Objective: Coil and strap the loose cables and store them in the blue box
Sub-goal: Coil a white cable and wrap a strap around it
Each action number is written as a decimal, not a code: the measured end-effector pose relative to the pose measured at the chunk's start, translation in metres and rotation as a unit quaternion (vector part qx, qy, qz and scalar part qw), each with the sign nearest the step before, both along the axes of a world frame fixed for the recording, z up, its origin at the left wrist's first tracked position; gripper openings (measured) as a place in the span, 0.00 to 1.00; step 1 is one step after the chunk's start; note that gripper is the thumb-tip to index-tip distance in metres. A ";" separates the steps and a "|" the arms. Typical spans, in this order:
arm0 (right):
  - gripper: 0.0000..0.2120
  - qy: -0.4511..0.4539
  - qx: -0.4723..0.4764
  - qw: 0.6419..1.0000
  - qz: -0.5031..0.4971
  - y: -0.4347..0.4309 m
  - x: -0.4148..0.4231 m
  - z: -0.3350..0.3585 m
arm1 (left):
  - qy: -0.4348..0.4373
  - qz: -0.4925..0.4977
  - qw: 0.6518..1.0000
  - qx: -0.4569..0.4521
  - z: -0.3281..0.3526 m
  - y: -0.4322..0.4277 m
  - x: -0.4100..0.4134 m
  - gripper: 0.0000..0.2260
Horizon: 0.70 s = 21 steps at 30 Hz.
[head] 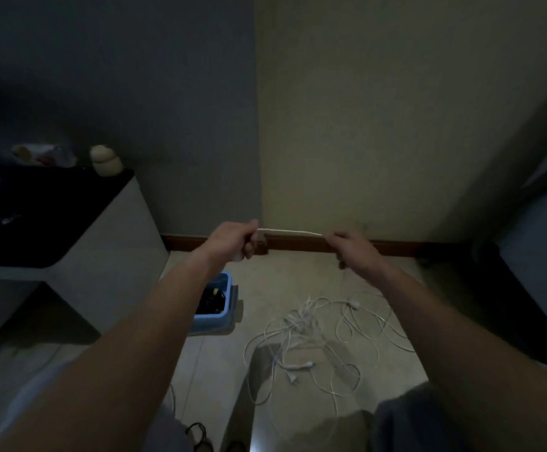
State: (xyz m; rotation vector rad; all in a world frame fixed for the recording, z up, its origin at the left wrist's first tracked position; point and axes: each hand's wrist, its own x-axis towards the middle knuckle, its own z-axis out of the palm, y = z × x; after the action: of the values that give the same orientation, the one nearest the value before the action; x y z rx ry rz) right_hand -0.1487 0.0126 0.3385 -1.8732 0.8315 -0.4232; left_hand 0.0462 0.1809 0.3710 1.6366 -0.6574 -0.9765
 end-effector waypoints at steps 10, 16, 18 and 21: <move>0.11 -0.084 -0.083 0.992 -0.046 0.010 0.021 0.046 | 0.209 -0.089 0.974 -0.011 0.001 -0.002 -0.035 0.24; 0.11 -0.112 0.000 0.993 -0.032 0.006 0.028 0.015 | 0.312 -0.047 0.948 -0.036 -0.015 -0.013 -0.047 0.20; 0.11 -0.111 0.018 0.993 -0.033 0.005 0.033 0.011 | 0.328 -0.030 0.943 -0.037 -0.018 -0.020 -0.051 0.19; 0.11 -0.101 0.011 0.994 -0.027 0.001 0.044 0.013 | 0.342 -0.027 0.938 -0.044 -0.022 -0.029 -0.055 0.21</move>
State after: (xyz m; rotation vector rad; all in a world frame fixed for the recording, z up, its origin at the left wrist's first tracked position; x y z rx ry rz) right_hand -0.1050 0.0131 0.3512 -1.7563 0.7480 -0.6239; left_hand -0.0084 0.1520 0.3491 1.0902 -0.2600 -1.4315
